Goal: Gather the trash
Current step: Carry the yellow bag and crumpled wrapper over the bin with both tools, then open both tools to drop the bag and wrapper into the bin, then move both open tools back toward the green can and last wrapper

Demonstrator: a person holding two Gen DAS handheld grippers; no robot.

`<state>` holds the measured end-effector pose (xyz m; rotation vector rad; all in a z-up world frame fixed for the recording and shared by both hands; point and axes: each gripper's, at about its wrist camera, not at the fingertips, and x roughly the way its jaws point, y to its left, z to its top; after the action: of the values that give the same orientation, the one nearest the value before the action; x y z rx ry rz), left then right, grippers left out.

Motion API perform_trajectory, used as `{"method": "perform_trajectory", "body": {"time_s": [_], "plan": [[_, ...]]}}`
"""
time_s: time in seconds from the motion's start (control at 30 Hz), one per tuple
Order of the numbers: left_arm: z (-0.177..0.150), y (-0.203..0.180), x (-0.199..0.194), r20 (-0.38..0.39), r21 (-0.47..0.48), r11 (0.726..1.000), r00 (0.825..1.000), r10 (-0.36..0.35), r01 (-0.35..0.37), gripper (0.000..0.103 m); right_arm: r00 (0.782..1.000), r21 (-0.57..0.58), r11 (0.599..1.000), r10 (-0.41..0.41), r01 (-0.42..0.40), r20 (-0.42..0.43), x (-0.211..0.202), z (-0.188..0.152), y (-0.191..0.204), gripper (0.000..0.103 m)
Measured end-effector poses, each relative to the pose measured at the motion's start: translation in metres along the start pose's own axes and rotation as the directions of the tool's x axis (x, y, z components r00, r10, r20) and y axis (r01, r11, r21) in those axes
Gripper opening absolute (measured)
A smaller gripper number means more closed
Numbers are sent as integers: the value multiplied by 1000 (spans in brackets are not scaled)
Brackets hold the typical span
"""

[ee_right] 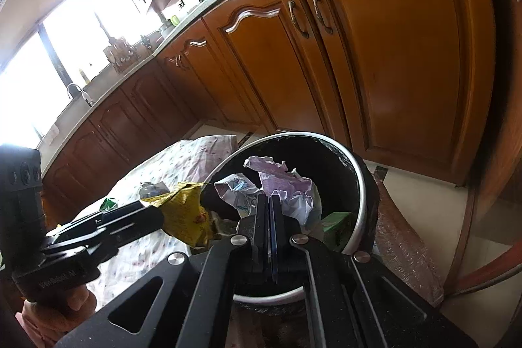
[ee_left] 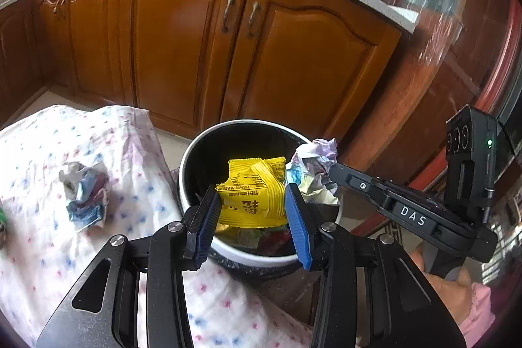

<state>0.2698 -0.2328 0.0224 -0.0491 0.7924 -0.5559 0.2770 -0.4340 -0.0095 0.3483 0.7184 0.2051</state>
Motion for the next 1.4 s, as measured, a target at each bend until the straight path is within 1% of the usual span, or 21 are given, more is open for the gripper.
{"method": "perform_trajectory", "body": {"time_s": [0.13,0.2,0.27,0.3,0.33,0.37,0.43,0.47,0.5,0.57,0.6,0.67,0.77,0.93,1.03,1.1,1.2,1.3,1.4], "plan": [[2,-1,15,-30,1,1000,1000,2,-2,40,1000,5,1000,-3,3,-12,7,4,-5,1],[3,-2,22,-45,-3,1000,999,-1,1,42,1000,12,1000,-2,2,-19,10,5,-6,7],[4,-3,25,-53,-9,1000,999,-4,4,43,1000,18,1000,-2,2,-19,12,5,-6,9],[4,-3,27,-60,-11,1000,998,-1,0,47,1000,25,1000,4,-3,-23,13,5,-8,12],[4,-3,28,-64,-14,1000,998,0,-1,52,1000,34,999,8,-7,-24,13,5,-8,22],[4,-2,28,-65,-17,1000,998,-1,0,55,1000,42,999,10,-9,-20,13,4,-9,33],[3,-1,26,-59,-21,1000,998,0,-1,64,1000,50,999,12,-12,-9,10,1,-10,37],[2,-1,25,-56,-24,1000,998,2,-3,65,1000,56,998,14,-14,-4,8,1,-11,38],[1,-1,24,-55,-28,1000,999,0,-2,65,1000,63,998,16,-16,0,6,0,-12,39],[0,2,21,-54,-37,999,999,-5,3,65,1000,75,997,20,-20,7,3,-1,-14,46],[-2,3,19,-54,-43,999,999,-6,3,66,1000,79,997,22,-23,12,0,-1,-13,48],[-6,7,15,-51,-57,998,999,-8,5,66,999,82,996,27,-29,17,-3,-3,-12,59],[-15,14,6,-43,-82,997,999,-8,5,66,999,83,996,44,-46,21,-8,-9,-6,69],[-33,31,-11,-27,-137,991,1000,4,-8,67,997,80,994,67,-69,23,-15,-20,5,78],[-44,46,-24,-21,-180,984,1000,15,-18,68,996,69,994,89,-91,22,-18,-26,19,89],[-51,57,-33,-12,-212,977,1000,26,-28,68,995,52,994,94,-95,21,-20,-31,27,90],[-62,71,-46,1,-257,966,999,45,-43,70,995,19,995,100,-101,14,-22,-39,43,93],[-73,88,-59,7,-304,951,998,64,-59,70,993,3,993,120,-120,5,-21,-45,60,95],[-83,102,-71,10,-332,940,996,91,-82,70,990,-13,990,139,-139,-11,-18,-50,75,97]]}}
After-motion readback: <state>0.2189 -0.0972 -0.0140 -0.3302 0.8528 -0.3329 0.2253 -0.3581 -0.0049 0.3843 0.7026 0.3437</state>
